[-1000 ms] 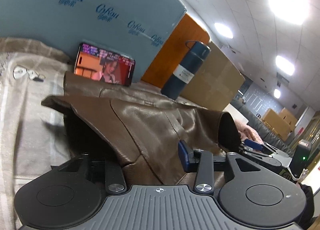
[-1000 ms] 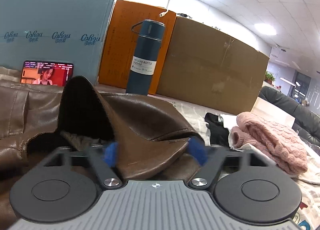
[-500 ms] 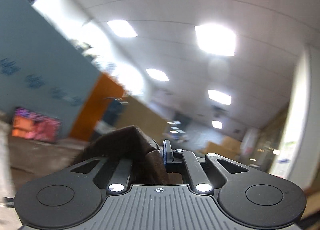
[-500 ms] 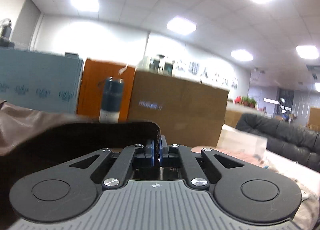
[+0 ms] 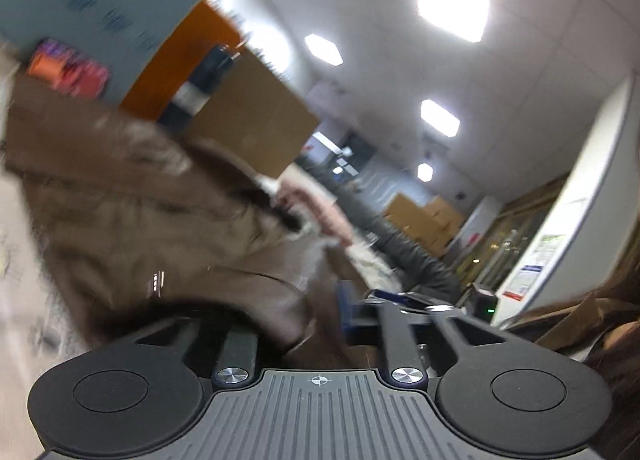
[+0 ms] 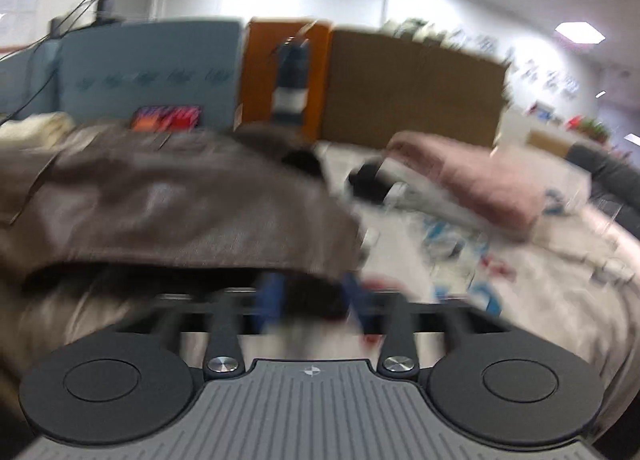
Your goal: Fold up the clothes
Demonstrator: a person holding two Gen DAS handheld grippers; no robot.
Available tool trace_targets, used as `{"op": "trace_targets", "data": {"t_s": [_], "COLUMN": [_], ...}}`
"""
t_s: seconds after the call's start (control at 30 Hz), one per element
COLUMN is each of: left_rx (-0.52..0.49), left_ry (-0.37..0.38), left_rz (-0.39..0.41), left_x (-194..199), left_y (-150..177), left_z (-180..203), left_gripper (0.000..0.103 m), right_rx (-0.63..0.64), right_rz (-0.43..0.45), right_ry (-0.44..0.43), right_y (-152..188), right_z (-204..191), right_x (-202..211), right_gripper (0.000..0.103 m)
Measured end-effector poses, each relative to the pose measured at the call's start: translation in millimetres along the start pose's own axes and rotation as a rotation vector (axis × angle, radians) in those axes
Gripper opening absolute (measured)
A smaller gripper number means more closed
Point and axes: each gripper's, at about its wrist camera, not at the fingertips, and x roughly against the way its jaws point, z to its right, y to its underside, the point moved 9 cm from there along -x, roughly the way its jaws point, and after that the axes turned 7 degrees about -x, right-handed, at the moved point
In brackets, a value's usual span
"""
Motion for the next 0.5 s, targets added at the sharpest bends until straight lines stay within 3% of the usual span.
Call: {"op": "trace_targets", "data": {"t_s": [0.03,0.07,0.17,0.23,0.27,0.37,0.47,0.5], "left_rx": [0.018,0.041,0.127,0.199,0.235,0.316,0.322,0.290], "left_ry": [-0.019,-0.032,-0.036,-0.041,-0.035,-0.030,-0.082,-0.105], "left_rz": [-0.007,-0.008,0.024,0.057,0.081,0.142,0.145,0.132], "left_x": [4,7,9,11,14,16,11,7], "left_y": [4,7,6,6,6,0,-7,-9], "left_z": [-3,-6,-20,-31,-34,-43,-47,-47], "left_gripper": [0.096,0.100,0.100,0.100,0.100,0.099,0.086,0.061], "right_rx": [-0.001,-0.018,-0.159,-0.258,-0.301,-0.341,-0.327,-0.322], "right_rz": [0.025,0.075,0.266,0.340,0.357,0.291,0.213,0.191], "right_ry": [-0.035,-0.076,-0.210,-0.273,-0.290,-0.278,-0.290,-0.295], "right_y": [0,-4,-32,-50,-58,-74,-81,-81], "right_z": [-3,-5,-2,3,6,3,-8,-12], "right_x": [8,18,40,44,41,5,-33,-44], "right_gripper": [0.072,0.076,0.086,0.089,0.089,0.090,0.090,0.090]}}
